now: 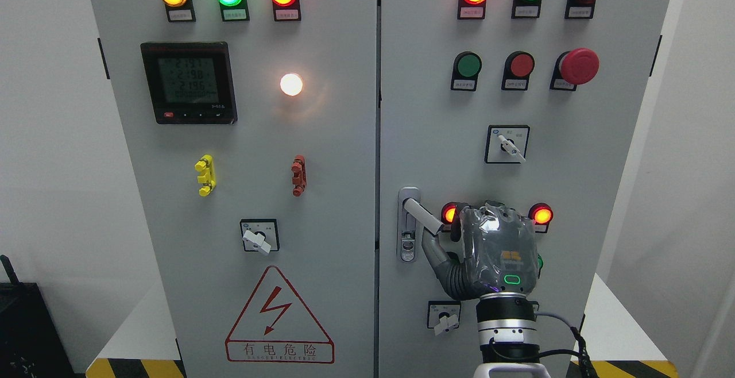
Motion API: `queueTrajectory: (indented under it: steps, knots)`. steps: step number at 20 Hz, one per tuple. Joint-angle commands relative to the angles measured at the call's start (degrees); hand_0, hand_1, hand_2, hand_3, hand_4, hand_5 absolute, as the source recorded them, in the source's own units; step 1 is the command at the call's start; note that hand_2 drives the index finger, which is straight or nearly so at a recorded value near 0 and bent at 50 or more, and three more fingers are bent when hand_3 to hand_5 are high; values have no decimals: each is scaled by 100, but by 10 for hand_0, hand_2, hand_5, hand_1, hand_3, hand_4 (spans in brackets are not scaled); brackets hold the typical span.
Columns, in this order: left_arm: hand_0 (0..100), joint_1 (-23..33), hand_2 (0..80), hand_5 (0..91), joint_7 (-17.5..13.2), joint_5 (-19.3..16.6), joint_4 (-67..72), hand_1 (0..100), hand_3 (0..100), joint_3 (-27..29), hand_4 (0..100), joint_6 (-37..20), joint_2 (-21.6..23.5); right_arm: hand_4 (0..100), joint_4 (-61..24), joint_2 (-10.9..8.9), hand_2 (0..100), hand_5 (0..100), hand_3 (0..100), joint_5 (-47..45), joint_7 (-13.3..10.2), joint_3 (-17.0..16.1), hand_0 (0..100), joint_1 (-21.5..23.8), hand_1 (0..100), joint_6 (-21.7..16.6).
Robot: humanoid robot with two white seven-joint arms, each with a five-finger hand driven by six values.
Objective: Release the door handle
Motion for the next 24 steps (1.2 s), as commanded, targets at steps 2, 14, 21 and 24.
queueTrajectory:
  steps: [2, 14, 21, 24]
  knots:
    - [0, 0, 48, 0, -3, 0, 0, 0, 107, 0, 4, -5, 0, 768, -12, 0, 748, 703, 974, -14, 5, -37, 476, -9, 419, 3]
    - [0, 0, 46, 0, -3, 0, 0, 0, 105, 0, 4, 4, 0, 768, -12, 0, 747, 704, 974, -14, 5, -63, 476, -53, 420, 3]
    - [0, 0, 47, 0, -3, 0, 0, 0, 105, 0, 4, 4, 0, 768, -4, 0, 747, 704, 973, -14, 5, -72, 476, -97, 421, 3]
    - [0, 0, 47, 0, -3, 0, 0, 0, 105, 0, 4, 4, 0, 769, -4, 0, 747, 704, 974, -14, 5, -72, 476, -88, 422, 3]
